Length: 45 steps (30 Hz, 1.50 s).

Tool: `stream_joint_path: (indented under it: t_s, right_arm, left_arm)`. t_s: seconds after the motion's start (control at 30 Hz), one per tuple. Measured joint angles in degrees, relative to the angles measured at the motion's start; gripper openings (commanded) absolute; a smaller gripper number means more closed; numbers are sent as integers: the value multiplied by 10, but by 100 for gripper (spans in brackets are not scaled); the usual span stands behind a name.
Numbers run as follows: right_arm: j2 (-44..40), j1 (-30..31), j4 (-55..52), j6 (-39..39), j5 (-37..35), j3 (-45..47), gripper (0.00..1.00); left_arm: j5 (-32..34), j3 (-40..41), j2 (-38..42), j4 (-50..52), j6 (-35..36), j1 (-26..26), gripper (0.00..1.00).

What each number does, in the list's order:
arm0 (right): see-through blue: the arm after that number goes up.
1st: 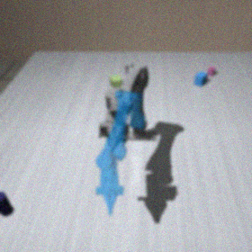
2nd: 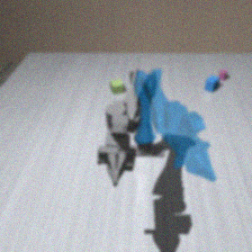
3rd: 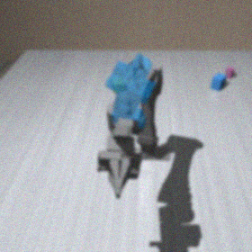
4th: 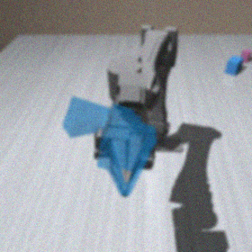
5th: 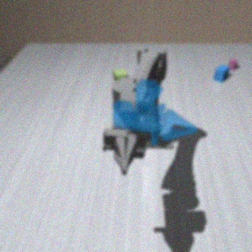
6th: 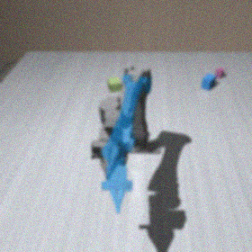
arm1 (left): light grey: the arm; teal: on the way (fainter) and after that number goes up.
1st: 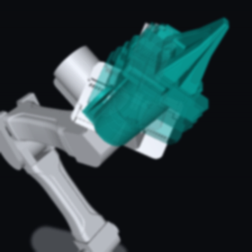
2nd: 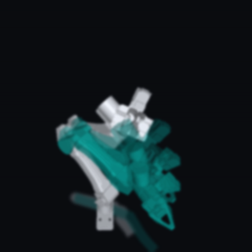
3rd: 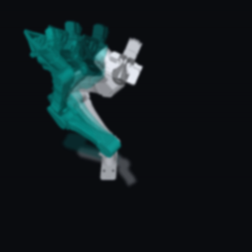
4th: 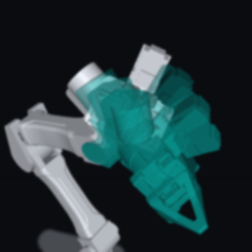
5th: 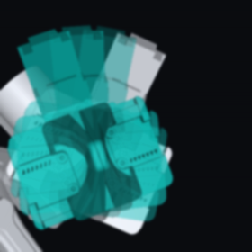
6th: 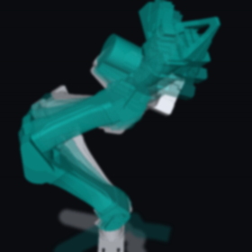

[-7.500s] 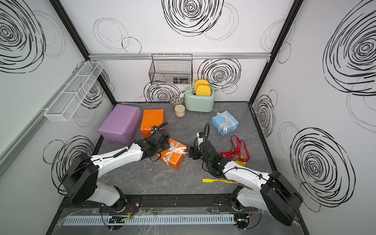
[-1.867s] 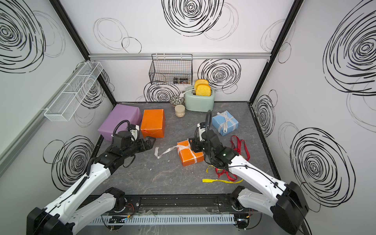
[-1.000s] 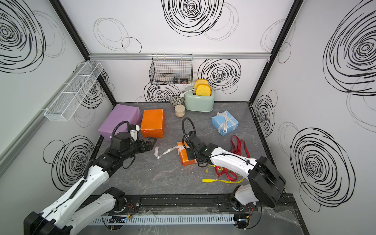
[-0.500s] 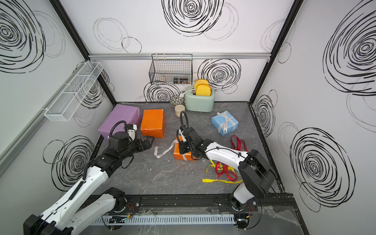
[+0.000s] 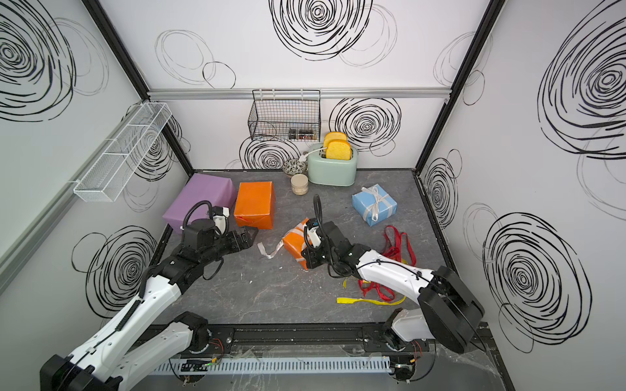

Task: Untie the ribbon bows on the gift boxes
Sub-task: Adjust the gift box at the center of the board, then untie the ribbon from the gift box.

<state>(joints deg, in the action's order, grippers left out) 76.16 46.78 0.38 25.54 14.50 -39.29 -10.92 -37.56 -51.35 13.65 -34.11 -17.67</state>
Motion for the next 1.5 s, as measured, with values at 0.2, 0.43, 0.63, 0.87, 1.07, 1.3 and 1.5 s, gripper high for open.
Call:
stream_joint_path:
  t_s: [0.2, 0.43, 0.63, 0.87, 1.07, 1.3, 1.5]
  right_arm:
    - [15, 26, 40, 33, 34, 44, 6]
    - [20, 44, 87, 63, 51, 52, 29]
    - [-69, 23, 88, 90, 46, 97, 53]
    - [-211, -116, 71, 133, 55, 125, 52]
    - [-271, -215, 44, 183, 16, 140, 47]
    - [-101, -275, -16, 220, 0, 38, 44]
    - [41, -277, -32, 219, 14, -71, 43]
  left_arm:
    - [-25, 4, -37, -22, -1, -51, 96]
    - [-4, -12, -91, -20, -1, -178, 95]
    - [26, -38, -143, -27, -10, -252, 95]
    - [63, -60, -196, -49, -24, -310, 95]
    - [95, -99, -264, -63, -26, -355, 91]
    - [138, -184, -354, -33, -19, -362, 75]
    - [167, -221, -391, -17, -8, -362, 57]
